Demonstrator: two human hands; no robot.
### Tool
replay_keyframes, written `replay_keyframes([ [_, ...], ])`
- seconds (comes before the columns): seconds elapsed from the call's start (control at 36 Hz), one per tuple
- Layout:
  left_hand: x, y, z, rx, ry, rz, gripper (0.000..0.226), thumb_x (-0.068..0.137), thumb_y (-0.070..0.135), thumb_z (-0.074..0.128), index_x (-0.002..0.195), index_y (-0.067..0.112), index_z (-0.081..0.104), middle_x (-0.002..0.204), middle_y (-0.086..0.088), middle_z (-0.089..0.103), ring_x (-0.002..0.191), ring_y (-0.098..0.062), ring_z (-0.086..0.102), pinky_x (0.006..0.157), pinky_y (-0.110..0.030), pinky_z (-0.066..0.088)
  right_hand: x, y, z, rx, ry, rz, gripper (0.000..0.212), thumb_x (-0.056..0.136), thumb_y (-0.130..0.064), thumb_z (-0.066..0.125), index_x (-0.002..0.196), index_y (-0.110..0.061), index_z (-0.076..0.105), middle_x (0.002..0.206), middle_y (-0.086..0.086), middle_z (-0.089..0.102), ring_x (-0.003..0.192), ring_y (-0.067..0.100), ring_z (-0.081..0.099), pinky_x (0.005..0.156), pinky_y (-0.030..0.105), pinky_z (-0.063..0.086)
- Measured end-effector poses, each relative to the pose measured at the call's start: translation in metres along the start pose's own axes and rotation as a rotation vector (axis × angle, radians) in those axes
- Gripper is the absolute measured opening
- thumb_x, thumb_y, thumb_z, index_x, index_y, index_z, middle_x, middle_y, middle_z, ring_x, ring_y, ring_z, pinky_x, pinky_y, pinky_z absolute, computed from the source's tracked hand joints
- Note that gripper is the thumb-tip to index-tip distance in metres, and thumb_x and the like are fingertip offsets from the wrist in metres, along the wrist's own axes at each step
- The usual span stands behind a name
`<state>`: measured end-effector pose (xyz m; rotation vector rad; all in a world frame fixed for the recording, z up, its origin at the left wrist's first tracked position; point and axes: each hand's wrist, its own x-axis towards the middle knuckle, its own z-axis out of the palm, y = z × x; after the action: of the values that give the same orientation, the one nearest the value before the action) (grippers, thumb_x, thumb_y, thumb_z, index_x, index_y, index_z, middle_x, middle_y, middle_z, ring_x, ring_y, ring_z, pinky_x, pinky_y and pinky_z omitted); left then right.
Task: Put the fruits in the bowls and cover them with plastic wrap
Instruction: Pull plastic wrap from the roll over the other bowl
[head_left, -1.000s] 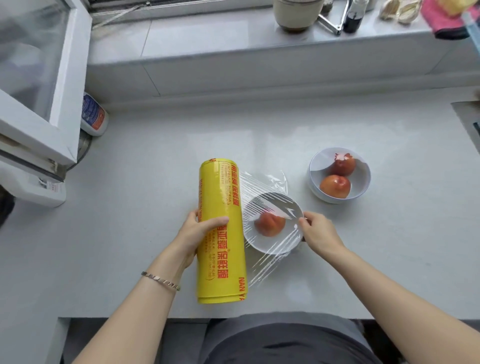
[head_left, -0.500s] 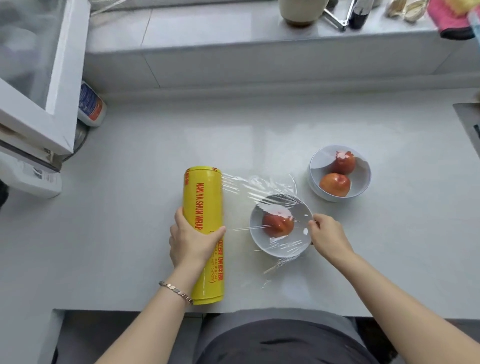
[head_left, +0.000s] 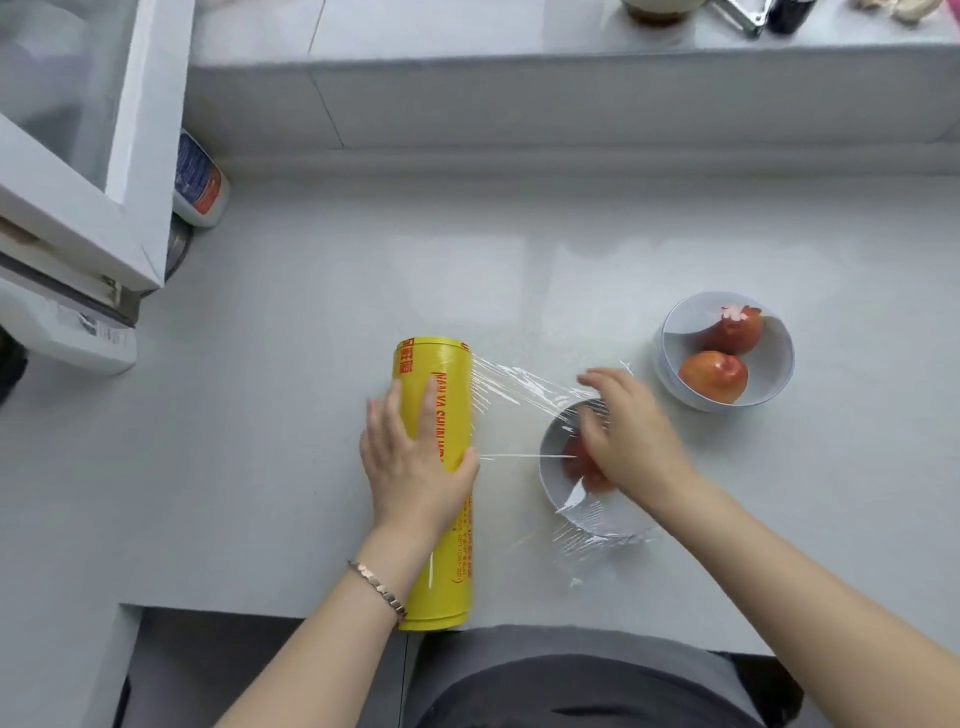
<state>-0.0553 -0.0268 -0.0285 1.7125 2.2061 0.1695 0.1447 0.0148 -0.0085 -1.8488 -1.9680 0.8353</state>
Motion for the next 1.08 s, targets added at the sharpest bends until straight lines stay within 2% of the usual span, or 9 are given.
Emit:
replay_keyframes([
  [0.11, 0.033, 0.004, -0.002, 0.030, -0.021, 0.236, 0.065, 0.073, 0.030, 0.055, 0.136, 0.021, 0.045, 0.154, -0.010, 0.020, 0.144, -0.032, 0.006, 0.116, -0.044, 0.005, 0.051, -0.032, 0.025, 0.006, -0.226, -0.128, 0.044, 0.095, -0.016, 0.044, 0.137, -0.004, 0.037, 0.142, 0.012, 0.041, 0.134, 0.024, 0.033, 0.108, 0.023, 0.017],
  [0.22, 0.073, 0.009, -0.008, 0.014, -0.022, 0.331, 0.031, 0.078, 0.019, 0.051, 0.106, 0.010, 0.063, 0.143, -0.007, 0.043, 0.142, -0.026, 0.023, 0.115, -0.039, 0.010, 0.089, -0.046, 0.048, -0.027, -0.450, -0.009, 0.045, 0.098, -0.026, 0.037, 0.140, -0.008, 0.032, 0.136, 0.013, 0.050, 0.128, 0.028, 0.042, 0.103, 0.034, 0.032],
  [0.31, 0.097, 0.014, -0.013, 0.052, -0.102, 0.318, 0.020, 0.086, 0.021, 0.049, 0.103, 0.015, 0.058, 0.124, 0.000, 0.055, 0.136, -0.018, 0.031, 0.115, -0.037, 0.008, 0.100, -0.048, 0.057, 0.032, -0.563, 0.048, 0.028, 0.098, -0.028, 0.037, 0.098, -0.011, 0.060, 0.096, 0.010, 0.065, 0.092, 0.024, 0.053, 0.073, 0.028, 0.037],
  [0.39, 0.105, 0.017, -0.014, 0.125, -0.158, 0.308, 0.031, 0.088, 0.028, 0.046, 0.118, 0.022, 0.053, 0.125, 0.004, 0.054, 0.128, -0.018, 0.035, 0.113, -0.042, 0.012, 0.101, -0.048, 0.055, 0.020, -0.540, 0.010, 0.034, 0.097, -0.026, 0.039, 0.066, -0.017, 0.051, 0.062, -0.006, 0.048, 0.075, 0.022, 0.047, 0.054, 0.024, 0.031],
  [0.53, 0.108, 0.010, -0.011, 0.164, -0.164, 0.389, 0.029, 0.097, 0.033, 0.038, 0.110, 0.031, 0.064, 0.126, 0.012, 0.052, 0.127, -0.018, 0.032, 0.113, -0.048, 0.009, 0.093, -0.046, 0.049, -0.168, -0.420, -0.115, 0.032, 0.098, -0.029, 0.032, 0.089, -0.011, 0.057, 0.092, 0.009, 0.064, 0.091, 0.030, 0.055, 0.069, 0.032, 0.034],
  [0.67, 0.110, 0.007, -0.007, 0.151, -0.169, 0.416, 0.031, 0.098, 0.035, 0.036, 0.103, 0.024, 0.065, 0.126, 0.011, 0.053, 0.126, -0.018, 0.035, 0.111, -0.049, 0.009, 0.084, -0.047, 0.058, -0.345, -0.244, -0.190, 0.032, 0.099, -0.027, 0.025, 0.099, -0.008, 0.050, 0.103, 0.014, 0.064, 0.094, 0.034, 0.057, 0.066, 0.034, 0.029],
  [0.81, 0.107, 0.002, -0.002, 0.080, -0.028, 0.447, 0.042, 0.084, 0.035, 0.034, 0.069, 0.019, 0.069, 0.095, 0.002, 0.068, 0.098, -0.030, 0.060, 0.096, -0.062, 0.032, 0.085, -0.052, 0.066, -0.281, -0.247, -0.050, 0.032, 0.097, -0.024, 0.026, 0.101, -0.007, 0.054, 0.105, 0.015, 0.064, 0.097, 0.034, 0.057, 0.067, 0.032, 0.031],
  [1.0, 0.104, 0.002, 0.000, -0.028, -0.055, 0.484, 0.018, 0.078, 0.016, 0.048, 0.066, 0.022, 0.061, 0.097, 0.001, 0.065, 0.103, -0.028, 0.057, 0.099, -0.058, 0.025, 0.101, -0.037, 0.066, -0.178, -0.369, 0.281, 0.030, 0.092, -0.016, 0.034, 0.100, -0.007, 0.061, 0.114, 0.018, 0.063, 0.105, 0.033, 0.057, 0.075, 0.030, 0.038],
  [1.08, 0.107, -0.002, 0.000, -0.066, -0.032, 0.461, 0.021, 0.083, 0.020, 0.046, 0.070, 0.023, 0.062, 0.099, 0.004, 0.064, 0.106, -0.023, 0.054, 0.104, -0.053, 0.021, 0.108, -0.029, 0.062, -0.092, -0.408, 0.220, 0.027, 0.096, -0.023, 0.031, 0.081, -0.013, 0.052, 0.100, 0.015, 0.063, 0.095, 0.031, 0.056, 0.071, 0.029, 0.034],
])
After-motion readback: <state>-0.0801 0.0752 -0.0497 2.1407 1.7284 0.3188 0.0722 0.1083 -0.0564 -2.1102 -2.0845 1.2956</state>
